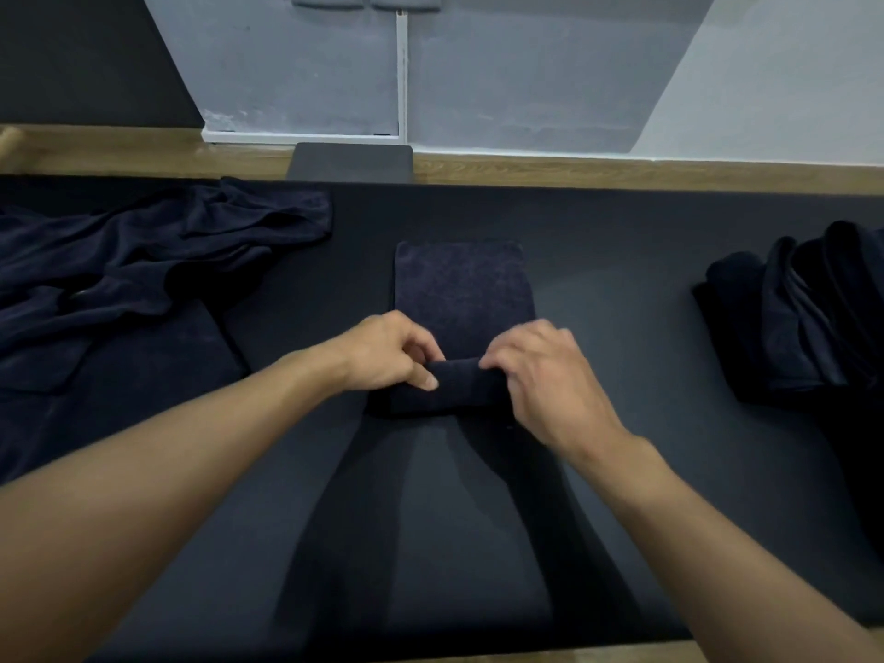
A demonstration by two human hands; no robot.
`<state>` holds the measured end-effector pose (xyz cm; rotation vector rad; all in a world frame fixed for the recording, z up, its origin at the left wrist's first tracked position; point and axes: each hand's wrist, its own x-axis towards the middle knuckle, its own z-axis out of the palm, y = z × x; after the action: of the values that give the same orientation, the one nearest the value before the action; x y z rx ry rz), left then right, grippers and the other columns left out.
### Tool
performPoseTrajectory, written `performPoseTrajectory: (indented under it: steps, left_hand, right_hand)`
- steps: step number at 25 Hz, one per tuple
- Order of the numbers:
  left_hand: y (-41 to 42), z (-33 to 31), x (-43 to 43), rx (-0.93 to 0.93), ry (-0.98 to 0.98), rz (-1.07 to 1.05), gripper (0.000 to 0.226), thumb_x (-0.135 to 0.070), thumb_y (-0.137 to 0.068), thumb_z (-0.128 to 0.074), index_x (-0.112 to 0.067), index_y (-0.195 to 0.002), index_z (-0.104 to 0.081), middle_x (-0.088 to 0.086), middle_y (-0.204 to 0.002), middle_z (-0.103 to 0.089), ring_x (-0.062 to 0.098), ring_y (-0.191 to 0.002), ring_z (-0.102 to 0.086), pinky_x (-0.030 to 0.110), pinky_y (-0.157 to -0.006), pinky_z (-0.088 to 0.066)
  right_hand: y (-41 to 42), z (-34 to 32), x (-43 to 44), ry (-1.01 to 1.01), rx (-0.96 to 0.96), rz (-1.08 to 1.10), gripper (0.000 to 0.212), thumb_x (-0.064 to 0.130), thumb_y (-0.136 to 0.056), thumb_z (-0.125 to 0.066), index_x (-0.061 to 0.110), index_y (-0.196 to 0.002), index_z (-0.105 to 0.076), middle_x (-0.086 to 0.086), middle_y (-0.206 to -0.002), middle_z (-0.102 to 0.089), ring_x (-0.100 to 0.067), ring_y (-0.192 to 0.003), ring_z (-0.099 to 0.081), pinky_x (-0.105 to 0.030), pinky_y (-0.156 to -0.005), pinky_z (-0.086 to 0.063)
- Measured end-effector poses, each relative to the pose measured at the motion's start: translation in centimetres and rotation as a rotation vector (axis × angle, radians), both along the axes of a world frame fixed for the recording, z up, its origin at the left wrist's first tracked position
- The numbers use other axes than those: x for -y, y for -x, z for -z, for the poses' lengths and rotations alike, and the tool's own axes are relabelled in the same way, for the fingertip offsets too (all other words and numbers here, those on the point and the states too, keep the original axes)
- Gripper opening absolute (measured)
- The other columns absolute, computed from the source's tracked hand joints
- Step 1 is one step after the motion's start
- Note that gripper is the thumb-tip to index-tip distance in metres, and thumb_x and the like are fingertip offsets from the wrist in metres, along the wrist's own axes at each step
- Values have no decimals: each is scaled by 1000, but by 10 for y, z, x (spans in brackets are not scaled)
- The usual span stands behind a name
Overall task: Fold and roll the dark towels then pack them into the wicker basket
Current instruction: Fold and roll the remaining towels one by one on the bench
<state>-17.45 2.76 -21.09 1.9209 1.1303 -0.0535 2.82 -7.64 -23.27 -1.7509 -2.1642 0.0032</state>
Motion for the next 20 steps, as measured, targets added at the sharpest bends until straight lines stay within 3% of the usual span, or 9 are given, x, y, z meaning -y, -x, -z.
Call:
performPoseTrajectory:
  steps: [2, 3, 6, 8, 10, 12, 15, 16, 20]
  left_hand:
    - [-3, 6, 4, 63, -156, -55, 16, -28, -76, -82, -29, -84, -69, -9, -88, -68, 9, -83, -63, 29, -80, -50]
    - [-5, 10, 9, 69, -342, -14, 12, -29, -79, -79, -27, -82, -67, -9, -87, -66, 12, -82, -62, 34, -79, -51]
    - [4, 27, 29, -29, -1024, 371, 25, -38, -90, -56, -16, -86, -68, 1, -88, -64, 24, -81, -59, 39, -76, -47]
    - [12, 34, 40, -126, -1132, 488, 36, -43, -87, -55, -10, -94, -67, 5, -89, -64, 25, -80, -58, 38, -75, -47]
    - [12, 35, 41, -186, -1134, 517, 21, -26, -85, -65, -7, -94, -64, 7, -86, -63, 26, -74, -57, 37, -71, -45]
    - [4, 25, 36, -253, -972, 503, 15, -22, -87, -60, -9, -96, -62, 7, -88, -64, 27, -78, -58, 38, -75, -45]
    - [-1, 9, 12, -198, -465, 286, 28, -33, -90, -52, -20, -111, -63, 2, -106, -65, 24, -103, -59, 39, -91, -47]
    - [-3, 8, 6, -218, -383, 269, 29, -34, -90, -50, -22, -112, -64, 0, -109, -63, 23, -108, -56, 41, -95, -45]
    - [-16, 3, -8, -352, -326, 240, 21, -26, -92, -50, -20, -102, -67, 1, -111, -59, 24, -111, -48, 40, -92, -35]
  right_hand:
    - [1, 15, 16, -13, 15, -54, 38, 4, -74, -63, 15, -110, -71, 2, -114, -69, -22, -104, -62, -35, -89, -44]
    - [-2, 21, 22, 12, 17, -55, 42, 9, -75, -66, 13, -118, -68, 1, -121, -67, -21, -112, -60, -34, -96, -41]
    - [-9, 33, 26, 60, 103, -50, 53, 17, -73, -77, 10, -124, -64, -1, -127, -63, -21, -120, -52, -33, -102, -34]
    - [-10, 27, 15, 89, 107, -51, 46, 15, -75, -79, 12, -119, -66, 1, -119, -66, -22, -112, -54, -34, -96, -38]
    - [-8, 9, 0, 209, 59, -37, 37, 18, -85, -72, 16, -122, -65, 2, -116, -66, -23, -114, -53, -35, -96, -37]
    - [-13, -7, -14, 415, -76, 5, 35, 23, -92, -65, 20, -126, -63, 5, -110, -64, -18, -118, -49, -33, -101, -36]
    - [-22, -23, -33, 724, -459, 56, 28, 20, -90, -69, 21, -118, -68, 7, -105, -68, -15, -109, -60, -28, -99, -44]
    - [-22, -23, -35, 695, -493, 71, 28, 20, -89, -70, 22, -117, -69, 6, -108, -70, -14, -108, -61, -31, -101, -44]
    - [-5, -5, -13, 184, -138, -6, 37, 30, -81, -76, 28, -117, -68, 5, -118, -64, -19, -110, -55, -34, -97, -35]
